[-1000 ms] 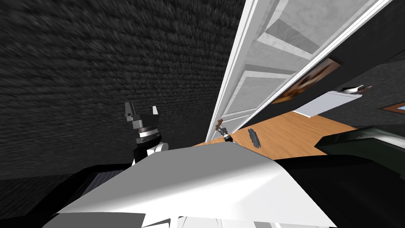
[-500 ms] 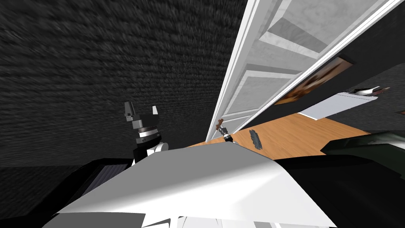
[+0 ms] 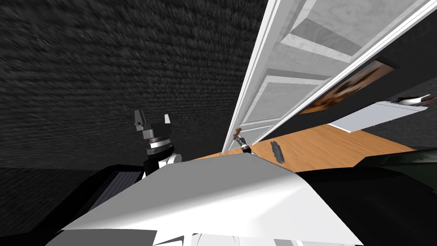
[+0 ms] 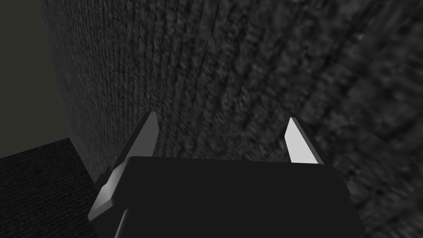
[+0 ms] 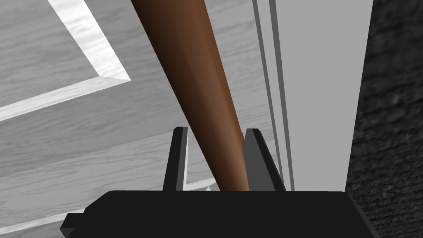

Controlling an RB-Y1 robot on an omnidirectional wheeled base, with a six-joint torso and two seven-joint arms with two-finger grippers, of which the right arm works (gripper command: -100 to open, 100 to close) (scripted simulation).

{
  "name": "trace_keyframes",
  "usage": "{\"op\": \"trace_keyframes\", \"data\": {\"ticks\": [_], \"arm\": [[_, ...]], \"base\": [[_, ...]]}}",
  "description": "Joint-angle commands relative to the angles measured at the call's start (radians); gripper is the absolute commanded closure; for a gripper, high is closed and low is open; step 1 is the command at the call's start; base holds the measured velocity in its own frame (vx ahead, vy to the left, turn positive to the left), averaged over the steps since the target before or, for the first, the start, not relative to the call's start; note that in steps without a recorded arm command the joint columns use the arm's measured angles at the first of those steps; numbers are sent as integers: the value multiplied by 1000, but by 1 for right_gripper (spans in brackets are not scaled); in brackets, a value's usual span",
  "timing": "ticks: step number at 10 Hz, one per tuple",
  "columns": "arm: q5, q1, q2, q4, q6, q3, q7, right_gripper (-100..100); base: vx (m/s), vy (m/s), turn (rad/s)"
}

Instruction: Pull the door open

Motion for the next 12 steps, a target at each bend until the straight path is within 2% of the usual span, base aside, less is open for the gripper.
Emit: {"op": "trace_keyframes", "data": {"ticks": [1,4,5,9,10,12], "arm": [[-12,-2,5,-2,3,5,-46,100],[-37,-4,6,-2,9,9,-119,100],[-37,-4,6,-2,9,9,-121,100],[-76,-8,7,-2,18,13,-232,100],[-76,-8,7,-2,18,13,-237,100],[-105,-10,8,-2,25,17,-301,100]], "base": [[-30,-17,82],[-40,-22,79],[-26,-14,44],[-41,-20,80],[-29,-18,50],[-48,-28,110]]}}
